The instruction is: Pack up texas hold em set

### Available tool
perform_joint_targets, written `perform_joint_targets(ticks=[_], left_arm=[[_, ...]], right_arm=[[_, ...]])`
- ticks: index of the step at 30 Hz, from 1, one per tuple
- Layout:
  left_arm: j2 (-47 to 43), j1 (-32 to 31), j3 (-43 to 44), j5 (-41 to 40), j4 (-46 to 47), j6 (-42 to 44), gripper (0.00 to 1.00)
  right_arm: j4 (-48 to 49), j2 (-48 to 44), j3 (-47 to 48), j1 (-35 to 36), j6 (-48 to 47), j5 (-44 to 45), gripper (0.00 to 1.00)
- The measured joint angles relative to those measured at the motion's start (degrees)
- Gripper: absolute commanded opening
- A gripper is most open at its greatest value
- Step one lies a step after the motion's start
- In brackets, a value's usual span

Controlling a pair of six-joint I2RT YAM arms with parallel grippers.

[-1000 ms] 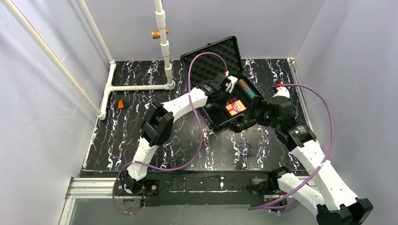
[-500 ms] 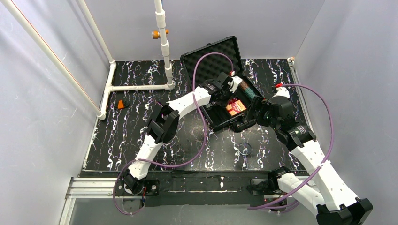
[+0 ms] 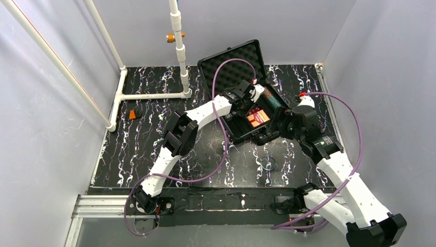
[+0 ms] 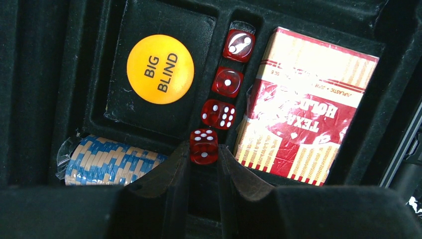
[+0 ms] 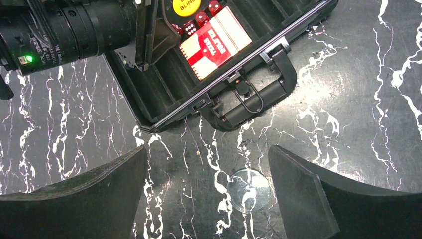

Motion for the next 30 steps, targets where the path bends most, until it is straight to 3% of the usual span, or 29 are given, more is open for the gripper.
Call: perform_joint_targets(ticks=[7, 13, 18, 30], left_arm=[[0.02, 0.11, 0.00, 0.31, 0.09, -0.15, 0.08], [0.02, 0.22, 0.00, 0.68, 0.17, -0.09, 0.34], [0.02, 0.35, 0.00, 1.07, 0.90, 0.26, 0.45], [0.02, 0.94, 0.00, 2.08, 1.57, 0.24, 0.51]], right_arm=[[0.09, 0.50, 0.00, 0.00, -0.04, -0.20, 0.99], [0.11, 0.70, 0.00, 0.00, -0.04, -0.31, 0.98], [0.13, 1.09, 0.00, 0.00, -0.04, -0.72, 0.98], [0.20, 1.40, 0.00, 0.00, -0.04, -1.29, 0.98]])
